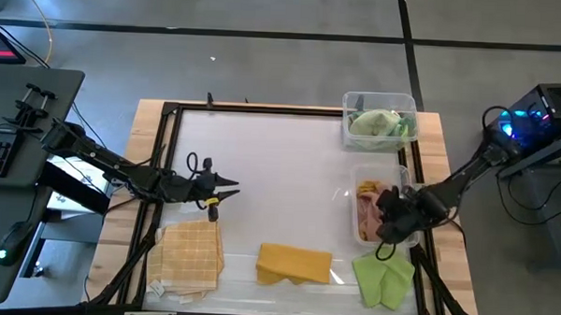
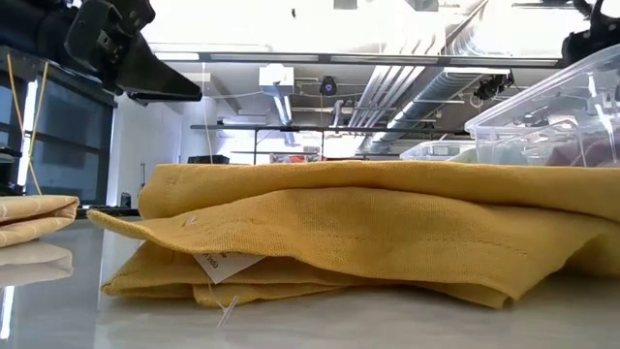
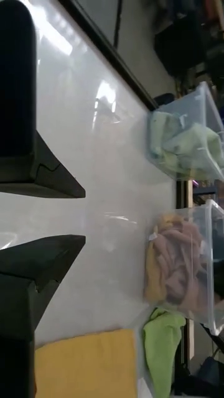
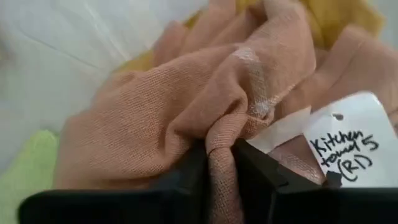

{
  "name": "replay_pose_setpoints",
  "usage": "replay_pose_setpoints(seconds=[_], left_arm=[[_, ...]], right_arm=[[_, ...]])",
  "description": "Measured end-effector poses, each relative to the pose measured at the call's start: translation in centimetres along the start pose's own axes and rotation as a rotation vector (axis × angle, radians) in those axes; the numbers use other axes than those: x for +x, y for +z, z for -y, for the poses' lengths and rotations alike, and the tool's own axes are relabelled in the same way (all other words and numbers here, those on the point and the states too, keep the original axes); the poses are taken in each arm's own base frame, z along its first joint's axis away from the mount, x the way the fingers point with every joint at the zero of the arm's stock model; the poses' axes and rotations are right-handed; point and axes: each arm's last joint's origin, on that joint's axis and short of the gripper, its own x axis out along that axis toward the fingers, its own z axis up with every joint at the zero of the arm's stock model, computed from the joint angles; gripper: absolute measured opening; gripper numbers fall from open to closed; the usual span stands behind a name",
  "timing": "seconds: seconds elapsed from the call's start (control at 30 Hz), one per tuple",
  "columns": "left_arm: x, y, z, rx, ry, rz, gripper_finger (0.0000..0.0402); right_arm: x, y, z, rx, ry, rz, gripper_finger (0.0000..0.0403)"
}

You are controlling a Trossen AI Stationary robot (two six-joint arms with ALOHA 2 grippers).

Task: Sort towels by color in basket
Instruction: Put the brown kitchen towel into the bottom transparent bin

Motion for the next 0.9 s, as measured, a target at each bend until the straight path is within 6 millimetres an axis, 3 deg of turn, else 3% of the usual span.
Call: replay_pose_setpoints(seconds=[0.1, 0.2, 0.37, 0.5, 0.6, 0.77, 0.9], left_arm=[[0.0, 0.2, 0.0, 0.02, 0.0, 0.017, 0.0094], [0.0, 0.3, 0.0, 0.053, 0.0, 0.028, 0.0094], [0.0, 0.7, 0.0, 0.079, 0.003, 0.06, 0.0094], [0.0, 0.7, 0.0, 0.092, 0.004, 0.064, 0.0094], [0.0, 0.7, 0.0, 0.092, 0.004, 0.062, 0.0094], [0.0, 0.6, 0.0, 0.085, 0.003, 0.059, 0.0094], [0.0, 0.6, 0.0, 0.087, 0.003, 0.058, 0.0094]], right_arm=[[-0.8, 0.6, 0.3, 0.003, 0.001, -0.007, 0.0113], [-3.1, 1.9, 0.0, -0.006, 0.078, 0.064, 0.0135], [-7.3, 3.8, 0.3, 0.064, 0.152, 0.113, 0.014], [-8.6, 4.3, 1.0, 0.209, 0.149, 0.084, 0.0134], [-7.3, 4.0, 0.7, 0.232, 0.143, -0.024, 0.0128], [-2.4, 3.2, 0.1, 0.222, 0.048, -0.19, 0.0118], [1.5, 3.0, -0.4, 0.18, 0.015, -0.229, 0.0116]])
